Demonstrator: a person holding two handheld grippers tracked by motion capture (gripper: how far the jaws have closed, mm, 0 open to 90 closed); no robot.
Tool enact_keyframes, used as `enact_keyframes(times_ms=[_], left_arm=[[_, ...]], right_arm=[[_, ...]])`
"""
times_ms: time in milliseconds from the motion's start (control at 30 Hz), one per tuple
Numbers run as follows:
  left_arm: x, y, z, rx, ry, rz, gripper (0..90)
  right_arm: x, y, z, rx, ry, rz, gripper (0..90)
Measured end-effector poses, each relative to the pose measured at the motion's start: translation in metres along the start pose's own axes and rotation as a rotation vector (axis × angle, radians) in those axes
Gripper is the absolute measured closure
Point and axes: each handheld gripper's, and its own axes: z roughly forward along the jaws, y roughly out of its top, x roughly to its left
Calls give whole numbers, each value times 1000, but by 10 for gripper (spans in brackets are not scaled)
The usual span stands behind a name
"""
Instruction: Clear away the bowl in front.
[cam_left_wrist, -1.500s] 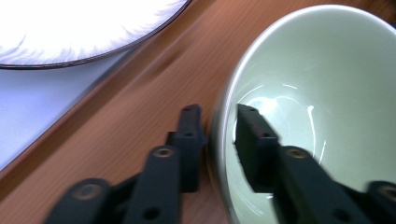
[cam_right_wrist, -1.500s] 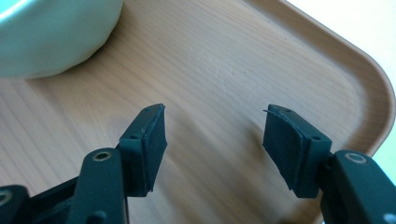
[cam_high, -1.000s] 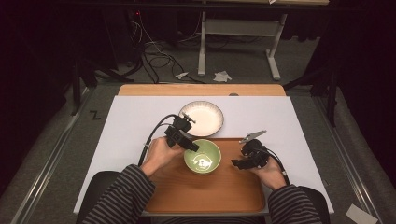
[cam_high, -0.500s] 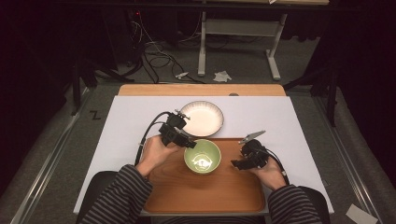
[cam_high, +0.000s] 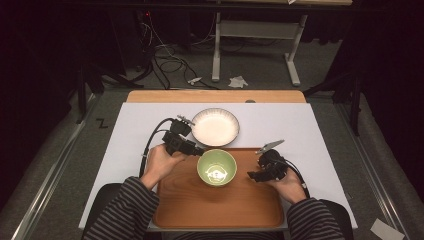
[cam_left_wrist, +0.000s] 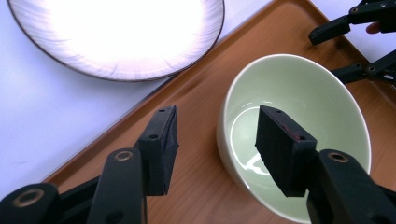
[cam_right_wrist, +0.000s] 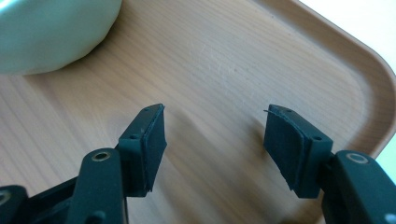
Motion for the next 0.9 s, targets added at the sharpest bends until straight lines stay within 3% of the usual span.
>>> enact_keyframes(times_ms=[500, 900], left_arm=[[22, -1, -9, -48, 37, -52, 484], [41, -4, -8, -45, 73, -87, 472]], right_arm=[[0, 0, -1, -9, -2, 4, 404], [0, 0, -1, -8, -1, 3, 404]])
